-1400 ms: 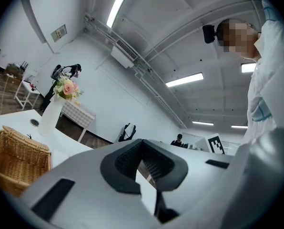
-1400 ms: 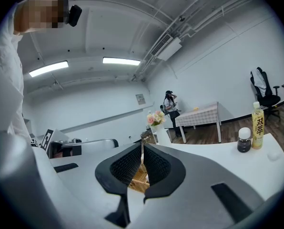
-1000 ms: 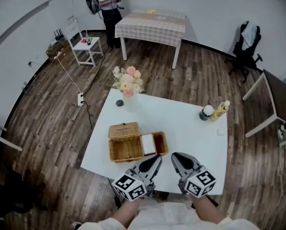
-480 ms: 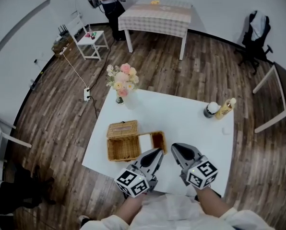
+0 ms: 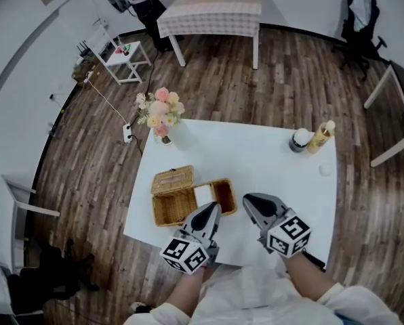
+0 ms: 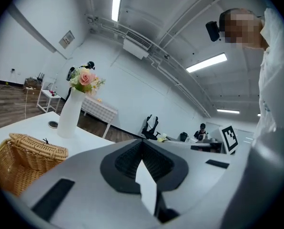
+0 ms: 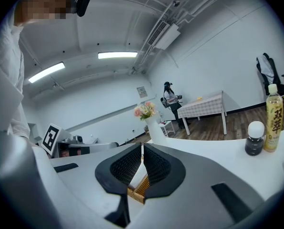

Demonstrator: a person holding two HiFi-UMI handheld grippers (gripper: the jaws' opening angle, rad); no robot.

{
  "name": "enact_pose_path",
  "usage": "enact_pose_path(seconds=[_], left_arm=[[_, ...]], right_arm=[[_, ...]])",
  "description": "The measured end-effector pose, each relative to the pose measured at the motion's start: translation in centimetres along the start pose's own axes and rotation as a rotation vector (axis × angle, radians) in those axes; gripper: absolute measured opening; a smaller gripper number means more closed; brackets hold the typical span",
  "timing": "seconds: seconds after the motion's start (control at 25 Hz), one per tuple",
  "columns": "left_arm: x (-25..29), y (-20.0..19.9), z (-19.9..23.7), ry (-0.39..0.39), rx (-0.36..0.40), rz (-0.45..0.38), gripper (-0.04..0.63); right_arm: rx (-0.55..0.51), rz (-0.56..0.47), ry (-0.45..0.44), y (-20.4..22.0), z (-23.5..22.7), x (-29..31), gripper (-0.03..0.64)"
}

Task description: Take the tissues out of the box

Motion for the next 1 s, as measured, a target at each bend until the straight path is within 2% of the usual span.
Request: enact_pose_path(seconds=[0.24, 0.52, 1.0], left_arm=[[0.5, -0.2, 2.0, -0.088, 0.057, 0.017, 0.005], [0.5, 0.1, 3.7, -0.158, 0.080, 0.044, 0.079], [1.6, 1.1, 6.5, -0.378, 0.119, 0.132, 0.315]], right_arm=[[0.005, 0.002, -0.006, 0.6, -0.5, 0.1, 0.035], [-0.007, 0.010, -0.021, 0.9, -0.6, 0.8, 0.035], [0.005, 0.033, -0.022, 1.5, -0.2, 1.2, 0.035]])
Point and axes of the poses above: the fingertips, and each gripper's own axes: x forward along the fingers, z to its left, y out of its underside, the point moved 8 cm from there along -x, backward along the fingers, and after that the axes turned 15 degrees about -x, right-handed, at the moved point
